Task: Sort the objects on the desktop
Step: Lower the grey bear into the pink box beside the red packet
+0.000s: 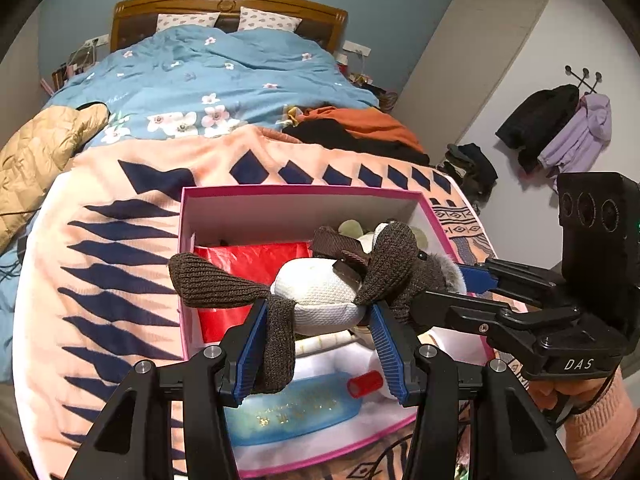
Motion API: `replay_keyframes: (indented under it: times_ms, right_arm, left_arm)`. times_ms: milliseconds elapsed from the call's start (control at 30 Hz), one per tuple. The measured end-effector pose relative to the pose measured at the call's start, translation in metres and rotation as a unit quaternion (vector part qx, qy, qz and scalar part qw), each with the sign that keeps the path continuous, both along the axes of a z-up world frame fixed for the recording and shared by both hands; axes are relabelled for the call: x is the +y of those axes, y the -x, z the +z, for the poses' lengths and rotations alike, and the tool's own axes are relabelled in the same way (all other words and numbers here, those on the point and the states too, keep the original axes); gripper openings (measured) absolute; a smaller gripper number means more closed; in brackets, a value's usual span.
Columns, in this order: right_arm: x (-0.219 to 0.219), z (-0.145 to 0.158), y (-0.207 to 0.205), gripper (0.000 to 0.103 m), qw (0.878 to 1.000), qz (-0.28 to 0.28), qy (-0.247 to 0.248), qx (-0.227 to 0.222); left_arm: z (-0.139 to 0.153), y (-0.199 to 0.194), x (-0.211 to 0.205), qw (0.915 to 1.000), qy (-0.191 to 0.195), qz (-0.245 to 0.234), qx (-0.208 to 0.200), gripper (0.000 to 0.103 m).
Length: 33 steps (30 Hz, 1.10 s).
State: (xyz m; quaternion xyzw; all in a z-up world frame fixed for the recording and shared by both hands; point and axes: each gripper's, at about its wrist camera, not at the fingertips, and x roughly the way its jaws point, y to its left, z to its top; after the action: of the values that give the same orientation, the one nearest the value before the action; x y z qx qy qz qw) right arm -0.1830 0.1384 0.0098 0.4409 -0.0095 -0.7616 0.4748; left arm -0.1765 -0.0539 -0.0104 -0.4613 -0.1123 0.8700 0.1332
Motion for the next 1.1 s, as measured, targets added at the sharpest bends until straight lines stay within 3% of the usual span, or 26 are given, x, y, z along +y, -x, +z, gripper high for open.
replay_keyframes:
  times_ms: [1100]
  right_arm:
    - [-0.016,-0.014,0.029,0.049,1.000,0.003,-0.022,-0.007]
  left_arm:
    - [-0.021,0.029,-0.006,0.9998,-0.002,0.018,-0.010,0.051]
